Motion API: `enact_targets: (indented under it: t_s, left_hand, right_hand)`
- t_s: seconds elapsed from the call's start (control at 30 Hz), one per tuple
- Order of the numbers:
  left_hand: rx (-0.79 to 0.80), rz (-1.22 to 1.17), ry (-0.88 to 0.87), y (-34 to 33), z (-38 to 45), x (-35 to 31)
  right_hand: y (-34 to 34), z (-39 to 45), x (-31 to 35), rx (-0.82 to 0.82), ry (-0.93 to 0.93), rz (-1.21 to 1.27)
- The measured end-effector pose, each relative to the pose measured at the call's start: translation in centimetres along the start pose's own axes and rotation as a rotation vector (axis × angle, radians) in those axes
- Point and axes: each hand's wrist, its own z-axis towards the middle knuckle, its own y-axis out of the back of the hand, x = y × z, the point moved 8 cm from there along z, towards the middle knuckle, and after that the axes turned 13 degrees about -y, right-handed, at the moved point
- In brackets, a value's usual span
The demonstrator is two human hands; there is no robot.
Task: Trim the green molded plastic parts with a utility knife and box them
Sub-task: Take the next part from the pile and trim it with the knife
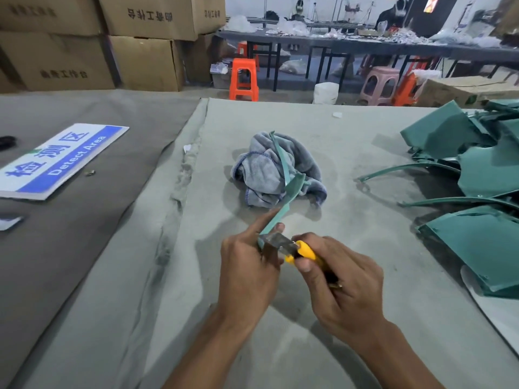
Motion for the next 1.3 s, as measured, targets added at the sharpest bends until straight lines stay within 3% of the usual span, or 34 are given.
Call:
enact_targets:
  t_s: [0.2, 0.33, 0.47, 0.63, 0.8, 0.97, 1.17, 1.3]
  left_hand:
    - [0.001, -0.177, 0.117, -0.5, -0.5, -0.2]
    - [-0.010, -0.076, 0.021, -0.3, -0.2, -1.0]
    - [0.019, -0.122, 0.086, -0.8, -0.5, -0.3]
    - [0.042, -0.014, 0.029, -0.8, -0.3, -0.6]
    - [0.048, 0.021, -0.088, -0.2, 0.1, -1.2]
    - [0.190, 0.076, -0.361, -1.5, 0.0, -2.9]
    - [0.299, 0.127, -0.588, -2.8, -0.8, -4.7]
    - [0.126, 0.111, -0.587, -1.9, -0.3, -7.1]
  right_hand:
    - [1.4, 0.5, -1.2, -0.191, -0.051, -0.159]
    - [0.4, 0.2, -0.1, -0.055, 0.061, -0.173]
    - [1.9, 1.1, -1.5, -0.246, -0.115, -0.186]
    - [0.4, 0.4, -0.2, -0.051, 0.041, -0.180]
    - [3.1, 1.6, -4.2, -0.282, -0.419, -0.101]
    - [2.5, 1.3, -7.3, -0.178, -0.745, 0.589]
    - [1.1, 0.6, -9.3, -0.051, -0.997, 0.629]
    - [1.3, 0.5, -10.3, -0.109, -1.040, 0.853]
